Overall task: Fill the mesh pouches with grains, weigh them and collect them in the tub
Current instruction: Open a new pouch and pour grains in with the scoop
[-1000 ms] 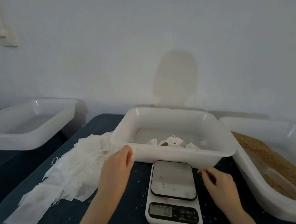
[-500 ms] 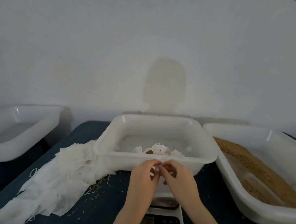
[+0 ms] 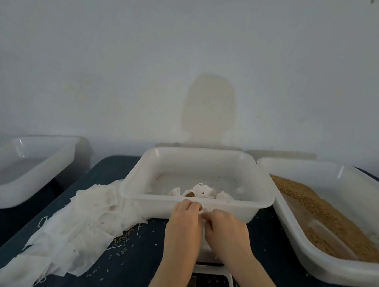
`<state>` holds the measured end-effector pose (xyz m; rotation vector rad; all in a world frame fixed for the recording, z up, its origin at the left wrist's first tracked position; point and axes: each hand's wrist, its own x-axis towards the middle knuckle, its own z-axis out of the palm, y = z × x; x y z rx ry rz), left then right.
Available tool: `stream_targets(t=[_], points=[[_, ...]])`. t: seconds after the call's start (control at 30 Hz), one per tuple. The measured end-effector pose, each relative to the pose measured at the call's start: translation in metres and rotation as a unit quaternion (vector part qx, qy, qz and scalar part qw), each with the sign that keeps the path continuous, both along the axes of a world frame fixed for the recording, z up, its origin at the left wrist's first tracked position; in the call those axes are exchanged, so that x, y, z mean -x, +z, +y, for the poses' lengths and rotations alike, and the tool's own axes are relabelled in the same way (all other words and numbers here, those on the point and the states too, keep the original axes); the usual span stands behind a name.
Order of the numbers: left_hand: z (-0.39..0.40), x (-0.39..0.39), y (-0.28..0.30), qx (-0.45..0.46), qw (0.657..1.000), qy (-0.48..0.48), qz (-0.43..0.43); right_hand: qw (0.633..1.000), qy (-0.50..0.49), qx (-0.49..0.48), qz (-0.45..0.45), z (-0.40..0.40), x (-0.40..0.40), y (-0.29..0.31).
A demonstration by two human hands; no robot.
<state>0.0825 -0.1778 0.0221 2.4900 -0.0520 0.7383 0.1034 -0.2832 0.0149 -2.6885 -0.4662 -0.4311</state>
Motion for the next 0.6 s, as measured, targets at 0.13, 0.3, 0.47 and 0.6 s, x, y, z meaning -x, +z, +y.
stream_targets(t=[0.13, 0.3, 0.47, 0.6], points=[[-0.005, 0.005, 0.005, 0.019, 0.998, -0.036, -0.044, 0.999, -0.006, -0.034, 0.017, -0.003, 0.001, 0.008], [0.005, 0.003, 0.009, 0.056, 0.995, -0.078, -0.029, 0.998, -0.026, -0.048, 0.006, -0.012, -0.003, 0.014], [0.0, 0.007, 0.007, 0.032, 0.994, -0.099, -0.034, 0.997, 0.011, 0.061, 0.048, -0.005, -0.007, 0.009], [0.009, 0.008, 0.011, 0.039, 0.986, -0.163, -0.021, 0.996, 0.007, 0.054, 0.064, -0.009, -0.008, 0.012]])
